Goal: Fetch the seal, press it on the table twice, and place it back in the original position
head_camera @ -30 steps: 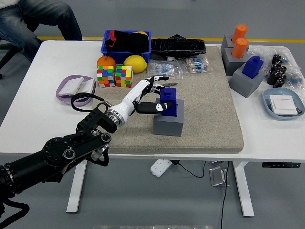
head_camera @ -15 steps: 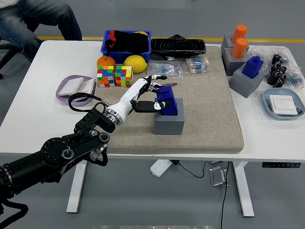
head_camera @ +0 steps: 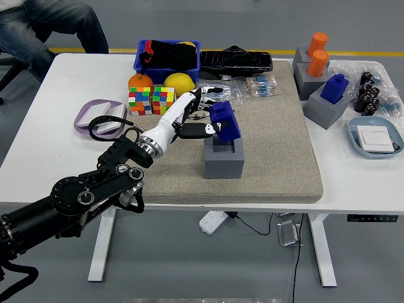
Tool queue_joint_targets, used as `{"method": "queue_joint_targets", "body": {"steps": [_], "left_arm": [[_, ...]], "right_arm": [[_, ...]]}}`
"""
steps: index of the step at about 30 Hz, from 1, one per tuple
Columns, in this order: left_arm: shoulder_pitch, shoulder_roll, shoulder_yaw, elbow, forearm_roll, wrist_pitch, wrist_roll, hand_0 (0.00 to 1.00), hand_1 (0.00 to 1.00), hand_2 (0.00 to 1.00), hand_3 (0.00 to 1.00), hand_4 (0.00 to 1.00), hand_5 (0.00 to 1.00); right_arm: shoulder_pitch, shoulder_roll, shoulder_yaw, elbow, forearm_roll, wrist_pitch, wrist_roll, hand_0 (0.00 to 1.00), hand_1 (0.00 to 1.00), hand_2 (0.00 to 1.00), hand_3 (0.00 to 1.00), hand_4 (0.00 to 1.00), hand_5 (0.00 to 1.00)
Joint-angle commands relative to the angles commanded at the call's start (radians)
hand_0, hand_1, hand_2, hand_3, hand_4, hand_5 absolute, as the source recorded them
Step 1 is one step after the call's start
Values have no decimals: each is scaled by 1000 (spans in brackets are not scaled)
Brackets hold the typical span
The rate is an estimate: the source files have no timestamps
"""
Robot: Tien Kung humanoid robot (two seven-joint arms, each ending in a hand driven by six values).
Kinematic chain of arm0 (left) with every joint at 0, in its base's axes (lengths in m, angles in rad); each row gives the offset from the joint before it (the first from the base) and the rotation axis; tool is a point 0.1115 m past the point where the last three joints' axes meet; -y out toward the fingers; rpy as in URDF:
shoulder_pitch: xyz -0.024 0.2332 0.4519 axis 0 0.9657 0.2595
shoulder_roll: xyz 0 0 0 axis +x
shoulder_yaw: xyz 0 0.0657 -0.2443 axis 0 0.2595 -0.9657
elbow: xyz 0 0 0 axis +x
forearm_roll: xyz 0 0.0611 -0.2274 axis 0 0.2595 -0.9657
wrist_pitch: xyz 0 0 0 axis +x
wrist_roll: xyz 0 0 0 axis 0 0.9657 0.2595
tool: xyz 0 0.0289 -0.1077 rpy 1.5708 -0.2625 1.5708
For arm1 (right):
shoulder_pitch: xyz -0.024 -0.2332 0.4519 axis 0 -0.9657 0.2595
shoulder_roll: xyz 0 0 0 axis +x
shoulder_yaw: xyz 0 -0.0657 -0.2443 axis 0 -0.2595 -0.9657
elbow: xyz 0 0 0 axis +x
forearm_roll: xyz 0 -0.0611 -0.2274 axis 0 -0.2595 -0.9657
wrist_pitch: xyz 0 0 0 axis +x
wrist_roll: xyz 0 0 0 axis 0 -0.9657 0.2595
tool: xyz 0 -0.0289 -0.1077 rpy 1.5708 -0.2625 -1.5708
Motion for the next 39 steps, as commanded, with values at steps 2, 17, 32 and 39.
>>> {"method": "queue_joint_targets", "body": {"steps": [2, 17, 32, 39], "left_arm": [[-6, 10, -11, -8, 20, 0, 6, 777, 457, 435, 832, 615, 2], [-36, 127, -7, 5, 104, -9, 40, 777, 455, 430, 831, 615, 2], [0, 135, 68, 111, 81, -11, 32, 776, 453, 428, 831, 612, 2], [11, 133, 94, 145, 73, -11, 29, 777, 452, 427, 830, 611, 2]], "right_arm": [[-1, 0, 3, 0, -1, 0, 0, 924, 769, 768, 778, 820, 457], [-9, 4, 22, -1, -6, 0, 0, 924, 769, 768, 778, 821, 457], [-9, 9, 29, -2, -8, 0, 0, 924, 768, 768, 778, 822, 458], [-11, 10, 30, -2, -8, 0, 0, 924, 769, 768, 779, 822, 458]]}}
